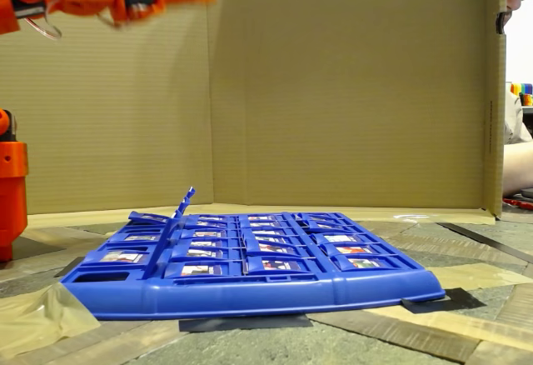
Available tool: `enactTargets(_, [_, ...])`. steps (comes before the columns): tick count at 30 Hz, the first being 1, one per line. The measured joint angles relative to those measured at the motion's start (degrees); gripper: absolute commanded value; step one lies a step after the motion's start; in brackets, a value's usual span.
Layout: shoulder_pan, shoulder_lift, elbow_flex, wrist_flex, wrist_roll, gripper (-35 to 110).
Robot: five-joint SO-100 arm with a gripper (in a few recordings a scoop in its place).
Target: Flip A0.
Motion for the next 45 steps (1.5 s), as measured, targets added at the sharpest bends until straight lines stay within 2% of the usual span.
enactTargets(7, [8.7, 3.9, 2.8, -26.9, 40.5, 0])
enactTargets(12, [13.0, 5.2, 7.6, -47.4, 62.7, 0])
enactTargets(21, [14.5, 10.5, 20.1, -87.7, 66.4, 0])
enactTargets(27, [14.7, 12.7, 23.9, -106.3, 66.4, 0])
enactTargets(36, [14.2, 19.8, 30.3, -110.8, 66.4, 0])
enactTargets(45, [13.0, 20.5, 33.6, -111.0, 66.4, 0])
